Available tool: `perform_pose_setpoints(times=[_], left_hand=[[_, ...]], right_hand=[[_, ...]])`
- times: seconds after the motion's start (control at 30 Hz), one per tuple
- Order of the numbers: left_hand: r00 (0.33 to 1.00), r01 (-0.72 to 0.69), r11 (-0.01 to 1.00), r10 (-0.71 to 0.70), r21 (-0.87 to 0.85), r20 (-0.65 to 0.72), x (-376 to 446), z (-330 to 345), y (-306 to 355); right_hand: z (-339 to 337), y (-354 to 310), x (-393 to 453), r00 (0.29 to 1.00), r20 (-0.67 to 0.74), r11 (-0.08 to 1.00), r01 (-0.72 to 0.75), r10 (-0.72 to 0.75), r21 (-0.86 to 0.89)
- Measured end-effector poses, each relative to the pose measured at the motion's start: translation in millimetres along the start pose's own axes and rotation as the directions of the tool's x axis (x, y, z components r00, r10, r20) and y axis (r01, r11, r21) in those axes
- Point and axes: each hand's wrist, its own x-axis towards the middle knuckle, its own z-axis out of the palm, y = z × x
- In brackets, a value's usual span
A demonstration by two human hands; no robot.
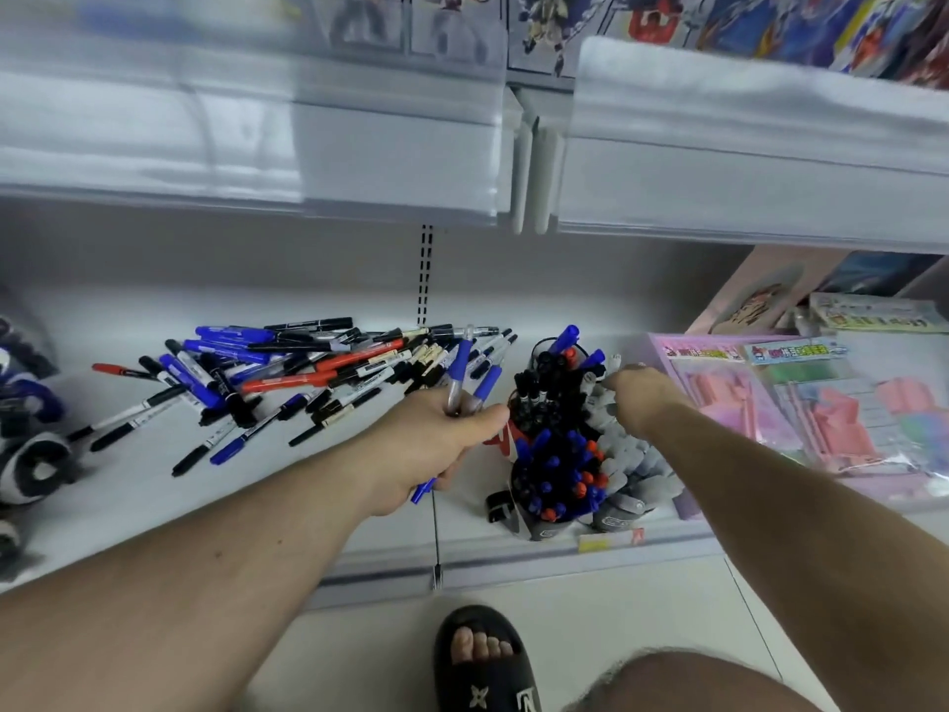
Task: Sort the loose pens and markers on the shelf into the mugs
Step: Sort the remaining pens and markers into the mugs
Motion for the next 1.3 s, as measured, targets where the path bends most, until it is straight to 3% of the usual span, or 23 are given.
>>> perform_pose_setpoints(times=[0.2,0.3,0.37,0.43,0.5,0.57,0.6,0.67,0.73,0.83,0.93,1.03,1.13,1.23,1.3], left_hand=[[0.998,0.011,1.000,-0.013,0.028,0.059,-5.3,-2.8,-0.4],[0.998,-0.006,1.000,0.004,0.022,0.063,-10.8,-4.9,3.6],[0.998,-0.018,0.999,0.017,0.028,0.061,-15.6,-5.7,6.1],[0.998,-0.031,0.999,0.029,0.032,0.059,-21.6,-6.5,8.3],[0.997,-0.044,0.997,0.040,0.059,0.068,-27.9,-7.7,11.0],[0.995,-0.061,0.992,0.052,0.115,0.081,-34.8,-9.3,14.1],[0.994,-0.073,0.987,0.061,0.142,0.086,-38.1,-9.9,15.5],[0.993,-0.097,0.980,0.082,0.176,0.088,-45.7,-11.4,17.0],[0.987,-0.132,0.972,0.112,0.195,0.111,-54.5,-12.4,17.6],[0.978,-0.180,0.957,0.148,0.228,0.150,-69.0,-15.9,19.5],[0.982,-0.160,0.953,0.127,0.256,0.142,-84.3,-28.6,25.0],[0.997,-0.042,0.968,0.024,0.246,0.077,-105.0,-54.6,33.1],[0.999,0.047,0.994,-0.043,0.103,-0.033,-125.6,-84.3,35.9],[0.984,-0.004,0.997,-0.011,-0.082,-0.177,-140.7,-99.8,34.2],[0.962,-0.053,0.995,0.027,-0.089,-0.271,-149.2,-107.1,31.4]], right_hand=[[-8.0,-1.6,5.9,0.998,0.063,0.999,0.013,-0.016,0.040],[-27.4,-5.7,-4.4,0.998,0.056,0.995,0.022,-0.016,-0.101],[-49.5,-14.5,-16.3,0.999,-0.033,0.993,0.004,-0.008,-0.120],[-74.2,-30.8,-32.9,0.983,-0.185,0.998,0.012,-0.001,0.056],[-99.3,-58.0,-58.2,0.980,-0.199,0.881,0.078,0.019,0.467],[-125.4,-89.0,-91.2,0.999,0.009,0.586,0.022,-0.050,0.810],[-136.5,-101.1,-106.1,0.989,0.097,0.502,-0.028,-0.112,0.865],[-150.9,-119.4,-129.3,0.967,0.159,0.514,-0.034,-0.201,0.857],[-155.0,-132.1,-144.1,0.966,0.115,0.524,0.026,-0.234,0.851],[-153.8,-142.9,-157.2,0.975,0.021,0.456,0.083,-0.220,0.886],[-154.8,-147.2,-165.9,0.981,0.026,0.429,0.061,-0.194,0.901],[-156.2,-151.6,-172.4,0.988,0.026,0.278,0.016,-0.150,0.960],[-155.0,-167.5,-179.3,0.995,0.013,0.061,-0.007,-0.095,0.998],[-153.8,-199.0,-186.0,0.998,-0.010,-0.047,0.007,-0.060,0.999],[-155.4,-223.7,-190.5,0.997,-0.015,-0.084,0.009,-0.077,0.996]])
